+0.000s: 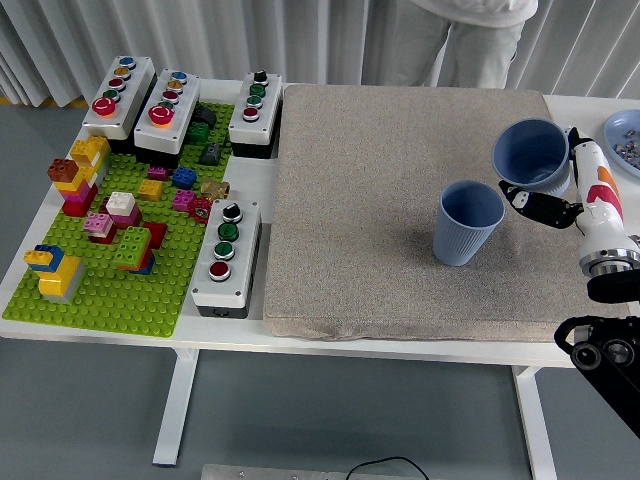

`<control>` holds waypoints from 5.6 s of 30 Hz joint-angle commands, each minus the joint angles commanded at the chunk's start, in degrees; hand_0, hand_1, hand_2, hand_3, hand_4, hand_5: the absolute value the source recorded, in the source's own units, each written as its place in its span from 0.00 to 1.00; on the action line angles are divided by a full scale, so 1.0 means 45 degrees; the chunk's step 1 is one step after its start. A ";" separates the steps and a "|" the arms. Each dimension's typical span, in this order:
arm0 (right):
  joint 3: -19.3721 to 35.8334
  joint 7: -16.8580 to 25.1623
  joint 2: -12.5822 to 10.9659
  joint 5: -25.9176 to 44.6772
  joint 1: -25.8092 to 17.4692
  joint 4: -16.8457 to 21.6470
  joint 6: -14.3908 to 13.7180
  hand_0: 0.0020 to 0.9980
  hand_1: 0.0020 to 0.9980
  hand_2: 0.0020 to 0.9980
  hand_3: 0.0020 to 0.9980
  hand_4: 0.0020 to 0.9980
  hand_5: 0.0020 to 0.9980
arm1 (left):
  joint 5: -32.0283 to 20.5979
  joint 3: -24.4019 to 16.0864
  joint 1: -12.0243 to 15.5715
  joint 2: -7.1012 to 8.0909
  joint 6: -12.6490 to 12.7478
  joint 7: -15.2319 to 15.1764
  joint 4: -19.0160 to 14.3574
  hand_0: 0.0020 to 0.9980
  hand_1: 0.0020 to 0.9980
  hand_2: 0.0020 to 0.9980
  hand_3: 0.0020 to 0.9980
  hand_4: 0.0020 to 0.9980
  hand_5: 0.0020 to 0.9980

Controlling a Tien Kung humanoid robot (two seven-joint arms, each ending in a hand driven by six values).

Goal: Pick cup pour cup place

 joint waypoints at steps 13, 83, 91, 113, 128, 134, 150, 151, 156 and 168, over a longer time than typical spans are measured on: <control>-0.0148 0.0050 0.0019 -0.0130 0.0026 -0.0149 0.0000 0.68 0.67 0.58 0.68 0.78 0.22 | 0.0020 -0.0032 -0.0021 -0.0004 -0.0003 0.0000 0.0000 0.71 0.73 0.79 0.64 0.51 0.94; -0.2385 -0.0950 -0.1833 -0.3916 0.1036 0.0008 0.0413 0.70 0.67 0.57 0.66 0.74 0.18 | 0.0086 -0.0137 -0.0063 0.0002 0.0016 -0.0003 0.0000 0.71 0.73 0.80 0.65 0.51 0.94; -0.2614 -0.0995 -0.1998 -0.4037 0.1233 -0.0044 0.0449 0.70 0.67 0.57 0.66 0.74 0.18 | 0.0091 -0.0152 -0.0070 0.0003 0.0018 -0.0003 0.0000 0.71 0.73 0.80 0.65 0.51 0.94; -0.3063 -0.1224 -0.2484 -0.4452 0.1655 -0.0151 0.0702 0.71 0.66 0.57 0.64 0.73 0.16 | 0.0045 -0.0108 -0.0049 0.0020 0.0020 -0.0013 0.0000 0.71 0.73 0.80 0.65 0.51 0.94; -0.3258 -0.1292 -0.2696 -0.4602 0.1908 -0.0263 0.0818 0.72 0.67 0.57 0.63 0.72 0.15 | 0.0051 -0.0128 -0.0060 0.0024 0.0023 -0.0019 0.0000 0.71 0.73 0.80 0.65 0.51 0.94; -0.3308 -0.1435 -0.2734 -0.4788 0.1988 -0.0225 0.0853 0.72 0.67 0.57 0.63 0.72 0.15 | 0.0067 -0.0137 -0.0075 0.0026 0.0020 -0.0017 0.0000 0.71 0.73 0.80 0.65 0.51 0.94; -0.3438 -0.2093 -0.2751 -0.5368 0.2143 -0.0260 0.1137 0.74 0.67 0.57 0.63 0.71 0.15 | 0.0066 -0.0145 -0.0094 0.0028 0.0018 -0.0018 0.0000 0.71 0.73 0.80 0.65 0.51 0.94; -0.3443 -0.2102 -0.2753 -0.5385 0.2150 -0.0266 0.1147 0.74 0.67 0.57 0.63 0.71 0.15 | 0.0074 -0.0151 -0.0095 0.0028 0.0018 -0.0018 0.0000 0.71 0.73 0.80 0.65 0.51 0.94; -0.3446 -0.2108 -0.2789 -0.5381 0.2207 -0.0326 0.1308 0.74 0.67 0.57 0.63 0.71 0.14 | 0.0085 -0.0158 -0.0101 0.0032 0.0013 -0.0011 0.0000 0.71 0.73 0.80 0.65 0.51 0.94; -0.3632 -0.2314 -0.2817 -0.5742 0.2378 -0.0338 0.1616 0.75 0.68 0.58 0.63 0.70 0.10 | 0.0082 -0.0153 -0.0055 0.0035 0.0020 -0.0008 0.0000 0.71 0.73 0.80 0.65 0.51 0.94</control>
